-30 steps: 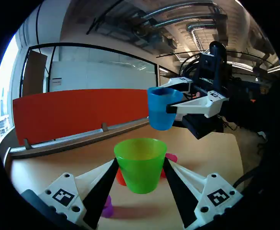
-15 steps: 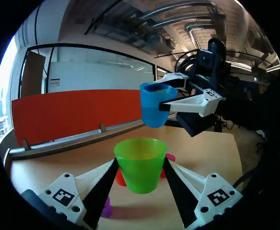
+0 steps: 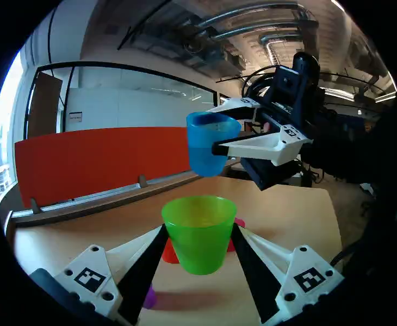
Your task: Pour water
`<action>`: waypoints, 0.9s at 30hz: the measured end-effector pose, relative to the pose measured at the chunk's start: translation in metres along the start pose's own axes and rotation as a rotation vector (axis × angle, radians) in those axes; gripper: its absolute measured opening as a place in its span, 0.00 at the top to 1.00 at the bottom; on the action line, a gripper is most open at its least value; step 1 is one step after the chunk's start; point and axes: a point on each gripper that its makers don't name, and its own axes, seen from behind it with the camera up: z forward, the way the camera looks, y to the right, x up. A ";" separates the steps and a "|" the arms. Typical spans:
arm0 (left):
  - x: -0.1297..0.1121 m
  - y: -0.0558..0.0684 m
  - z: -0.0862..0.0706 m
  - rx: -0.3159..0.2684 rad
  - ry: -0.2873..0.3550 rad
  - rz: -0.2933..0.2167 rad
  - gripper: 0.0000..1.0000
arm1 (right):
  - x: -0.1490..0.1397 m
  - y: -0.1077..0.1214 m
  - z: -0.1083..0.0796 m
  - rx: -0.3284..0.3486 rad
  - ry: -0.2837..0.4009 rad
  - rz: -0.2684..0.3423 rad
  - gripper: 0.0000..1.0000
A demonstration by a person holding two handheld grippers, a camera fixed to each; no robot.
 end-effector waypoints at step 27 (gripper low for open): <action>0.007 0.013 0.000 -0.034 0.023 0.012 0.17 | 0.007 0.012 0.009 -0.014 0.009 -0.119 0.09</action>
